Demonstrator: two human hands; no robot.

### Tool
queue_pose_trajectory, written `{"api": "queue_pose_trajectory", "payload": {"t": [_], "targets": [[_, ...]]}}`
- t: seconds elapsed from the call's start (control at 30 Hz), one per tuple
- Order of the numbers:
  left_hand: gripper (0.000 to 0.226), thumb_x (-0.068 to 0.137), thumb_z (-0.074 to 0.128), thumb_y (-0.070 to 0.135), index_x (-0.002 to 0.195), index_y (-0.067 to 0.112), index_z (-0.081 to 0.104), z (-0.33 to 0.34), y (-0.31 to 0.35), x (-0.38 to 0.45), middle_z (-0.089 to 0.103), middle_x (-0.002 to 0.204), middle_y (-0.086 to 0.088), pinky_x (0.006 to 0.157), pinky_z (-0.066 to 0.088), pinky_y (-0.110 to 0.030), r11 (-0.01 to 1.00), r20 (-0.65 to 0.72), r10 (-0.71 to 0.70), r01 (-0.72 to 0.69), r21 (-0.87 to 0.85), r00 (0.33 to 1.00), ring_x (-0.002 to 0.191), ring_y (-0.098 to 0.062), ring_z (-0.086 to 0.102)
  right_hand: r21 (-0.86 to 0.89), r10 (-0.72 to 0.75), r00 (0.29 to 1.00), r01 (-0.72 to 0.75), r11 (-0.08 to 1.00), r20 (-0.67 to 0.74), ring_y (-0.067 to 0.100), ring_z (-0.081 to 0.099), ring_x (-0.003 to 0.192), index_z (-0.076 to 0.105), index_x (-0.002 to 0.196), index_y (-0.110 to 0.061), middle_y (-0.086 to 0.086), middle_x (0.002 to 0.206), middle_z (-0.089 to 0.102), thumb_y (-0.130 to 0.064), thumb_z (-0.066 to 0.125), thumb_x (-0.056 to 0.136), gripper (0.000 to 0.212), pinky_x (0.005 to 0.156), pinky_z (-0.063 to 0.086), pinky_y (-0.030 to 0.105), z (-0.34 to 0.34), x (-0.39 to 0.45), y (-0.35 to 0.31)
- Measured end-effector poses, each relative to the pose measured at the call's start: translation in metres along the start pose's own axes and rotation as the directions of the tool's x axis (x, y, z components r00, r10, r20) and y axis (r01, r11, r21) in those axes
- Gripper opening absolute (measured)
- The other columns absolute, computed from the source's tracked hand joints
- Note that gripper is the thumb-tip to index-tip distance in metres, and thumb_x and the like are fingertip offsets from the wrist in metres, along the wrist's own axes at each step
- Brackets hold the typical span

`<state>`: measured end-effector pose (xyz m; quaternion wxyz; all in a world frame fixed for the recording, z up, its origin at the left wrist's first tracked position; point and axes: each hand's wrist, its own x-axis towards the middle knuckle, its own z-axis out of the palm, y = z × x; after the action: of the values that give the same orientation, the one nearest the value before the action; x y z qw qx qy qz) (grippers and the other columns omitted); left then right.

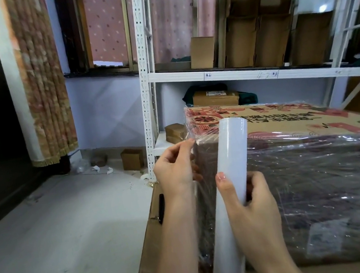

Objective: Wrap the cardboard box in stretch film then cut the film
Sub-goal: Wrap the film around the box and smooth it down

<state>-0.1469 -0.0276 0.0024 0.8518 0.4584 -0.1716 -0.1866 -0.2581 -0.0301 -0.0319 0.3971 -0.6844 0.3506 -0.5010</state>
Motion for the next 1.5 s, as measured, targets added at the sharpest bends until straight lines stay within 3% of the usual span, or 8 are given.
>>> {"api": "queue_pose_trajectory", "payload": {"t": [0.13,0.33,0.57,0.73,0.83,1.03,1.27,1.5], "targets": [[0.018,0.079,0.063,0.028,0.078,0.012,0.055,0.005,0.013,0.007,0.048,0.048,0.004,0.039,0.033,-0.019,0.974,0.041,-0.179,0.172,0.144,0.983,0.038,-0.008,0.04,-0.024,-0.003,0.998,0.004,1.0,0.055,0.01,0.063,0.072,0.048,0.085,-0.029,-0.011,0.075,0.063,-0.065,0.054,0.07,0.04,0.075,0.053,0.047,0.002,0.003,0.002],[0.031,0.083,0.053,0.041,0.066,0.016,0.052,0.004,0.031,0.005,0.05,0.046,0.005,0.048,0.038,-0.019,0.914,0.174,-0.215,0.135,0.383,0.961,0.038,-0.007,0.046,0.02,-0.035,0.983,0.032,0.999,0.182,0.007,0.064,0.074,0.05,0.088,-0.034,-0.017,0.08,0.064,-0.064,0.056,0.073,0.034,0.075,0.055,0.046,-0.003,0.012,0.003],[0.026,0.093,0.055,0.034,0.083,0.011,0.061,-0.052,0.01,-0.009,0.062,0.074,-0.003,0.066,0.052,-0.026,0.926,0.221,-0.198,0.108,0.363,0.955,0.072,-0.016,0.061,0.086,-0.063,0.957,0.04,0.995,0.284,-0.008,0.062,0.08,0.049,0.091,-0.035,-0.016,0.089,0.062,-0.062,0.052,0.065,0.038,0.066,0.05,0.022,-0.01,0.012,0.003],[0.034,0.081,0.06,0.041,0.091,0.012,0.073,-0.081,-0.03,-0.04,0.073,0.086,-0.007,0.078,0.051,-0.032,0.875,0.409,-0.411,0.227,0.427,0.815,0.083,-0.02,0.067,0.143,-0.076,0.954,0.035,0.989,0.29,-0.009,0.062,0.074,0.049,0.093,-0.031,-0.011,0.089,0.062,-0.052,0.055,0.073,0.03,0.057,0.049,0.013,-0.009,0.012,0.002],[0.028,0.074,0.064,0.036,0.089,0.016,0.076,-0.076,-0.042,-0.049,0.072,0.093,-0.008,0.078,0.051,-0.031,0.906,0.465,-0.421,0.346,0.242,0.779,0.084,-0.017,0.067,0.169,-0.086,0.955,0.038,0.985,0.284,-0.01,0.062,0.07,0.05,0.092,-0.027,-0.009,0.086,0.062,-0.038,0.058,0.083,0.016,0.054,0.047,0.009,-0.01,0.012,0.001],[0.013,0.074,0.065,0.021,0.081,0.016,0.074,-0.067,-0.05,-0.057,0.07,0.085,-0.01,0.064,0.054,-0.032,0.907,0.461,-0.375,0.42,0.005,0.804,0.072,-0.02,0.065,0.106,-0.124,0.946,0.096,0.99,0.299,-0.013,0.061,0.072,0.052,0.095,-0.026,-0.011,0.088,0.062,-0.038,0.06,0.082,0.02,0.054,0.046,0.006,-0.017,0.017,0.001],[0.007,0.088,0.061,0.011,0.084,0.009,0.066,-0.062,-0.054,-0.054,0.068,0.071,-0.003,0.061,0.048,-0.03,0.975,0.249,-0.215,0.191,0.116,0.944,0.07,-0.019,0.06,0.038,-0.157,0.935,0.152,0.988,0.318,-0.012,0.061,0.075,0.053,0.102,-0.019,-0.012,0.091,0.063,-0.045,0.059,0.078,0.036,0.055,0.045,0.006,-0.017,0.02,0.004],[0.008,0.091,0.057,0.008,0.091,0.007,0.065,-0.067,-0.05,-0.048,0.067,0.074,-0.003,0.06,0.054,-0.022,0.971,0.19,-0.112,0.067,0.228,0.975,0.064,-0.009,0.063,0.003,-0.154,0.914,0.165,0.986,0.376,-0.001,0.062,0.086,0.051,0.109,-0.016,-0.009,0.098,0.063,-0.054,0.053,0.072,0.053,0.063,0.05,0.012,-0.017,0.022,0.001]]}}
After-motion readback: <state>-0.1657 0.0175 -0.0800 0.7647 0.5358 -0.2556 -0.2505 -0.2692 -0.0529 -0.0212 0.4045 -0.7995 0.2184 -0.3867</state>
